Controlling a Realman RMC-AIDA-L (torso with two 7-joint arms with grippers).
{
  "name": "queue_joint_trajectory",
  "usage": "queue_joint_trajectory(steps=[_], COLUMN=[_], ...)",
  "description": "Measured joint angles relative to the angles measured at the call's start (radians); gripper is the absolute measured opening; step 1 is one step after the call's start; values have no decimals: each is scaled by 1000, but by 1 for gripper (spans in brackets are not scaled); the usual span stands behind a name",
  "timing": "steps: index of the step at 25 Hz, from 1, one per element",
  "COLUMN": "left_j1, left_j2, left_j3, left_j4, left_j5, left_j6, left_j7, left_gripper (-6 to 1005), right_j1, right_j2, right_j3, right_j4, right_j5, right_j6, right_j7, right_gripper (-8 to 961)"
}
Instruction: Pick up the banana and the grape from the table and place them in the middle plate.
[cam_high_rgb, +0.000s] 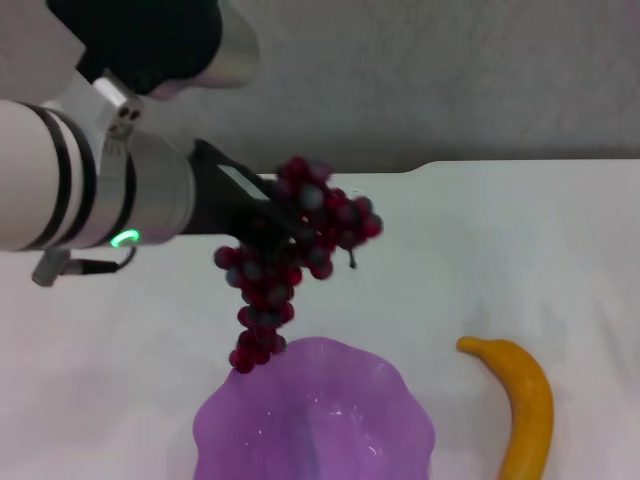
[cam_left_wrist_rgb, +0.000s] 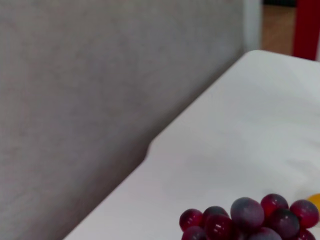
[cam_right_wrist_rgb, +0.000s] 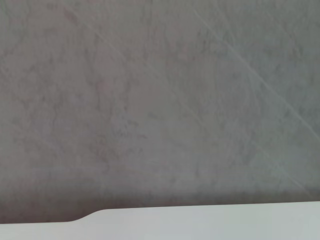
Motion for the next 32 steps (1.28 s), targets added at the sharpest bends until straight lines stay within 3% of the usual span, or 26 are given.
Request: queue_joint_trajectory(steps=[13,32], left_j1=[19,69], left_j2=[1,0], left_j3=[5,30], left_j4=[0,31], left_j5=[-134,-131], left_j6=[-55,-72], left_j7=[78,106], left_gripper=[204,205], right_j1=[-2,16], right_j2=[0,0], right_j3=[0,-3], right_j4=[3,1], right_j5=[0,0], right_j6=[0,9], right_j7=[0,0], right_gripper=[831,827])
